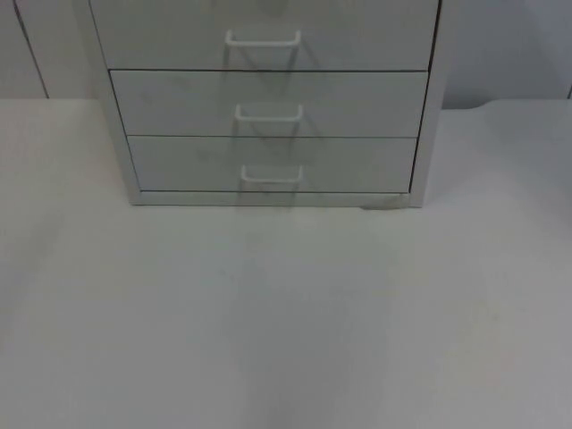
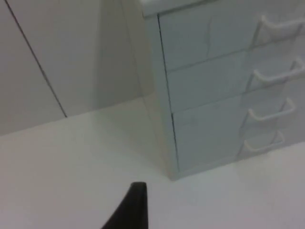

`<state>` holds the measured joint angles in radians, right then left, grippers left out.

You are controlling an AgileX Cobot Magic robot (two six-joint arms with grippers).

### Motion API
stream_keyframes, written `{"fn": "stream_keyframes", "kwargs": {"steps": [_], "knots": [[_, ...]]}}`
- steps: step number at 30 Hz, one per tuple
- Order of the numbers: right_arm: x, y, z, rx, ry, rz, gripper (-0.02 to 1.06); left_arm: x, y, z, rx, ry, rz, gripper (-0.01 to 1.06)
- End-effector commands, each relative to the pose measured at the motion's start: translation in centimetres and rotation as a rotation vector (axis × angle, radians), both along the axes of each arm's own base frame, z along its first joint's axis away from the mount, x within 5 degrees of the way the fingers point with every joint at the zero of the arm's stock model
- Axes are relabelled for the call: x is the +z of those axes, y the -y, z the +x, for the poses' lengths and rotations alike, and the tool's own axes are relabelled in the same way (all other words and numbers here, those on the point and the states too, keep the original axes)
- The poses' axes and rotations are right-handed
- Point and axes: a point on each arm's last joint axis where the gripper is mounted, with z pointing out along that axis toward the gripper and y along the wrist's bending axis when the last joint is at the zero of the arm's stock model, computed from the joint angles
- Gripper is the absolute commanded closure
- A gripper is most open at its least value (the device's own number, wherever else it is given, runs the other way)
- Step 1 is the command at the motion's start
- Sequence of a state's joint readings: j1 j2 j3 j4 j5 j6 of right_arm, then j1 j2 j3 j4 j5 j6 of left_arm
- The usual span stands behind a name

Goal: Open the drawer with the left hand, place the block into the drawer with the right hand, then close the drawer with the left hand.

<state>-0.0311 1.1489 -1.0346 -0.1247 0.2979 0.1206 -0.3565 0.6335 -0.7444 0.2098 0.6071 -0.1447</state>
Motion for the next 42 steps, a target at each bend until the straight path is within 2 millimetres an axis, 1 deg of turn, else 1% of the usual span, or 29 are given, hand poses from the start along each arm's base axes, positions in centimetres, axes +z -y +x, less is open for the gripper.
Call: {"fn": "stream_keyframes", "kwargs": {"steps": [1,7,9,12,14,16,17,19,20,22,23,25,27,29,30,31,34,35,36,40,41,42], "knots": [[0.2,0.1,-0.2,-0.003,0.011,-0.004,0.02,0.5,0.0,-0.6,-0.007,0.036,-0.054,0.00],[0.2,0.1,-0.1,-0.003,0.013,-0.004,0.02,0.8,-0.5,-1.9,-0.007,0.055,-0.081,0.00],[0.7,0.1,0.0,0.005,0.074,-0.006,0.02,0.8,-0.6,-2.3,-0.005,0.058,-0.080,0.00],[0.9,0.0,-0.1,0.004,0.094,0.008,0.02,0.9,-0.7,-2.5,-0.006,0.066,-0.083,0.00],[0.8,0.0,-0.6,-0.002,0.053,0.023,0.02,1.1,-0.9,-2.9,-0.006,0.083,-0.089,0.00],[0.1,0.1,-1.8,-0.018,-0.076,0.030,0.02,1.2,-1.0,-3.4,-0.005,0.092,-0.091,0.00],[0.1,0.1,-1.8,-0.018,-0.076,0.030,0.02,1.2,-1.0,-3.4,-0.005,0.092,-0.091,0.00],[-0.6,0.1,-3.7,-0.010,-0.165,-0.013,0.02,1.2,-1.4,-4.2,-0.004,0.107,-0.082,0.00],[-1.0,0.0,-4.9,0.009,-0.189,-0.038,0.02,1.2,-1.7,-4.9,-0.011,0.112,-0.052,0.00],[-1.0,-0.5,-8.0,0.054,-0.140,-0.050,0.02,1.1,-2.0,-5.7,-0.010,0.113,-0.042,0.00],[-1.0,-0.5,-8.0,0.054,-0.140,-0.050,0.02,1.1,-2.0,-5.7,-0.010,0.113,-0.042,0.00],[-1.1,-0.9,-11.0,0.078,-0.101,-0.025,0.02,0.8,-2.5,-6.8,-0.006,0.089,-0.049,0.00],[-1.0,-1.1,-14.6,0.083,-0.044,-0.020,0.02,0.5,-2.8,-8.0,-0.008,0.081,-0.068,0.00],[-1.3,-1.2,-17.7,0.088,-0.003,-0.024,0.02,0.4,-3.1,-8.9,-0.005,0.083,-0.075,0.00],[-1.3,-1.2,-17.7,0.088,-0.003,-0.024,0.02,0.4,-3.1,-8.9,-0.005,0.083,-0.075,0.00],[-1.5,-1.3,-19.4,0.095,0.023,-0.027,0.02,0.3,-3.3,-9.3,-0.003,0.085,-0.075,0.00],[-2.4,-1.5,-22.8,0.103,0.048,-0.029,0.02,0.1,-3.7,-10.2,0.001,0.090,-0.080,0.00],[-2.7,-1.5,-23.6,0.104,0.048,-0.030,0.02,-0.1,-3.8,-10.5,0.001,0.086,-0.082,0.00],[-2.7,-1.5,-23.6,0.104,0.048,-0.030,0.02,-0.1,-3.8,-10.5,0.001,0.086,-0.082,0.00],[-4.8,-1.6,-26.2,0.113,-0.006,-0.031,0.02,-0.4,-4.0,-11.0,0.008,0.061,-0.074,0.00],[-5.6,-1.7,-26.6,0.113,-0.028,-0.032,0.02,-0.5,-4.1,-11.1,0.010,0.052,-0.072,0.00],[-5.6,-1.7,-26.6,0.113,-0.028,-0.032,0.02,-0.5,-4.1,-11.1,0.010,0.052,-0.072,0.00]]}}
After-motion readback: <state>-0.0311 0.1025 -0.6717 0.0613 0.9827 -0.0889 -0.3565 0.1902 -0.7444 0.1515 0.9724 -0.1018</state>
